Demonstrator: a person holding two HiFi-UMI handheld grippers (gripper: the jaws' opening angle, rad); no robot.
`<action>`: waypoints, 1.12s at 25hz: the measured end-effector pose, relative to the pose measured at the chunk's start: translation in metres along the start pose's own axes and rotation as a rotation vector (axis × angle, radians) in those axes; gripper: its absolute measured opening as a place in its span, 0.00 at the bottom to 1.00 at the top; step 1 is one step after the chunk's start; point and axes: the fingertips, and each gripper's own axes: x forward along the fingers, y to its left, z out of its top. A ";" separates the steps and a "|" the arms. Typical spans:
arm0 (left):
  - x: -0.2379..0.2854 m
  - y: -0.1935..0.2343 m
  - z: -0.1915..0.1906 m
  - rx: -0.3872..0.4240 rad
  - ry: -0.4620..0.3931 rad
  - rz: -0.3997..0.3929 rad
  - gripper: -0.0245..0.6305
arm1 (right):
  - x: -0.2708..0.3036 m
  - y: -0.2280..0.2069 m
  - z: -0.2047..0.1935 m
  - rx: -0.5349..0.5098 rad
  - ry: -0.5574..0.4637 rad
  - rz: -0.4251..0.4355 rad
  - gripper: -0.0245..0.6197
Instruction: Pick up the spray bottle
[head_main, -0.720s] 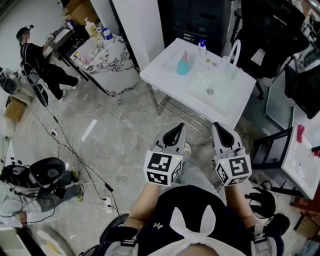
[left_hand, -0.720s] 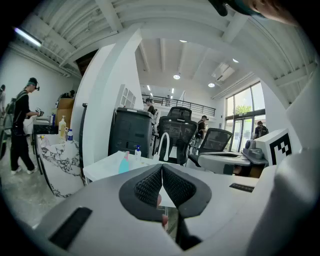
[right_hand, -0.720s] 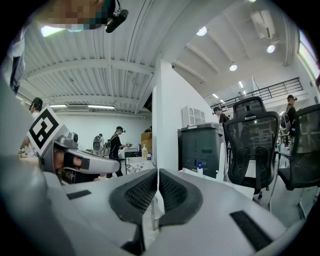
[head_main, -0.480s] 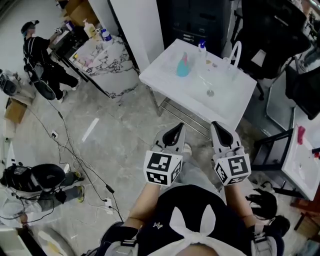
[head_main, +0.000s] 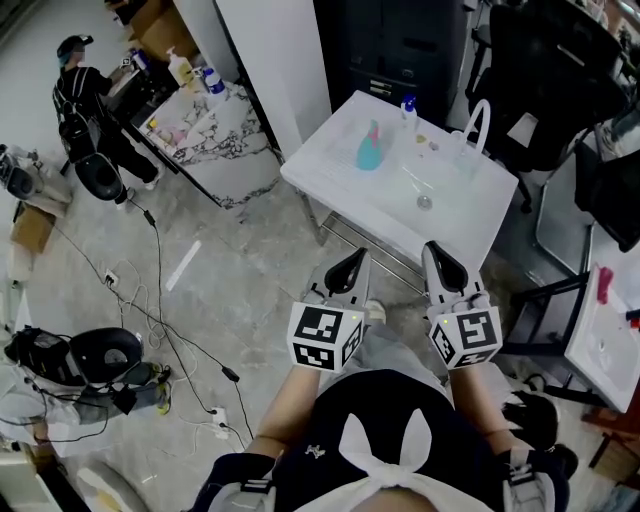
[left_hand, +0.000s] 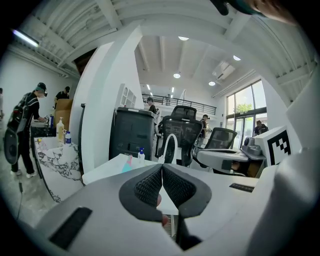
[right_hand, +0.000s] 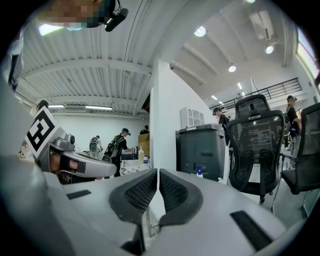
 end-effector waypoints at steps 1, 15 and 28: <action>0.003 0.003 0.002 0.003 0.000 -0.001 0.08 | 0.004 -0.001 0.002 0.001 -0.002 0.001 0.09; 0.045 0.045 0.017 0.013 0.033 0.001 0.08 | 0.067 -0.016 0.010 0.020 -0.011 0.010 0.09; 0.078 0.076 0.020 -0.005 0.052 0.039 0.08 | 0.120 -0.024 0.009 0.016 -0.005 0.080 0.47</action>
